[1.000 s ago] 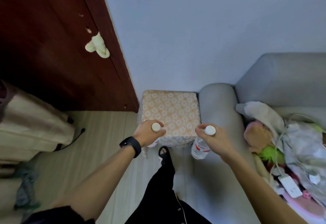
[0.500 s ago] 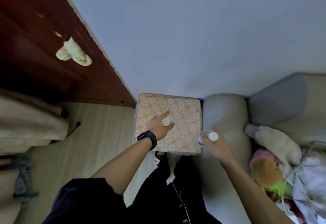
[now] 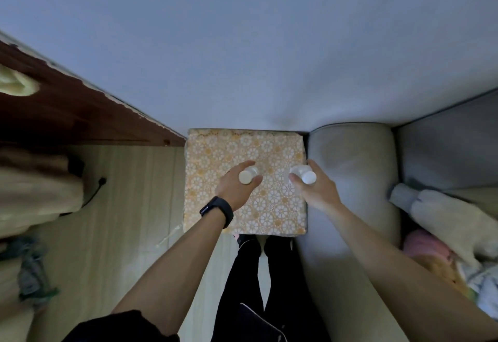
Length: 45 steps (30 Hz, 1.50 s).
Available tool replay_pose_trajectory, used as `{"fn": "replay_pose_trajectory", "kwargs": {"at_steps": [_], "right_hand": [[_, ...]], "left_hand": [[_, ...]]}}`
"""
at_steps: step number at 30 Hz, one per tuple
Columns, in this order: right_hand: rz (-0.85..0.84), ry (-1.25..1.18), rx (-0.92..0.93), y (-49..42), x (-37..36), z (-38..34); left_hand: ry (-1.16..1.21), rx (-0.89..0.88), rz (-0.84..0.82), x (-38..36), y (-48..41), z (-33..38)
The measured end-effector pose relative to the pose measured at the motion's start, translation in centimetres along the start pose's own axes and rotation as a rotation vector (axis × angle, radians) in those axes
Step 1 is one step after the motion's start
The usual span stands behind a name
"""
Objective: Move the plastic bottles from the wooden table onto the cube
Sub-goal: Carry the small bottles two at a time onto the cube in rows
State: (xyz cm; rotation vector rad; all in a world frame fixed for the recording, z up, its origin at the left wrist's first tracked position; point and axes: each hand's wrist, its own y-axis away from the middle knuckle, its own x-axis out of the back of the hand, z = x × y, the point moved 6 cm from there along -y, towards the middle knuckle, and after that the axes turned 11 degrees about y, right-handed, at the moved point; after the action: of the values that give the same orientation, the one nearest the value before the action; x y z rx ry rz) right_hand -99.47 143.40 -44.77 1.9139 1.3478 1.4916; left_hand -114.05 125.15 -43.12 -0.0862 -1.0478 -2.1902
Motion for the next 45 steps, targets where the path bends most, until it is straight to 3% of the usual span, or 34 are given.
{"fn": "replay_pose_trajectory", "kwargs": {"at_steps": [9, 14, 17, 23, 33, 45], "right_hand": [[0.04, -0.06, 0.016, -2.3, -0.6, -0.4], [0.058, -0.041, -0.003, -2.2, -0.3, -0.4], [0.055, -0.036, -0.068, -2.4, -1.1, 0.4], [0.132, -0.113, -0.052, -2.6, -1.7, 0.5], [0.229, -0.232, 0.024, -6.6, 2.0, -3.0], [-0.053, -0.031, 0.169, -10.5, 5.3, -4.6]], "left_hand": [[0.041, 0.007, 0.039, -1.1, -3.4, -1.2], [0.052, 0.118, -0.029, -1.2, -3.2, -2.2], [0.049, 0.17, 0.015, -1.4, -3.3, -3.1], [0.079, 0.123, 0.093, -1.9, -4.0, -2.0], [0.119, -0.028, 0.062, -3.7, -9.5, 5.2], [0.017, -0.057, -0.084, -3.6, -11.8, 6.2]]}}
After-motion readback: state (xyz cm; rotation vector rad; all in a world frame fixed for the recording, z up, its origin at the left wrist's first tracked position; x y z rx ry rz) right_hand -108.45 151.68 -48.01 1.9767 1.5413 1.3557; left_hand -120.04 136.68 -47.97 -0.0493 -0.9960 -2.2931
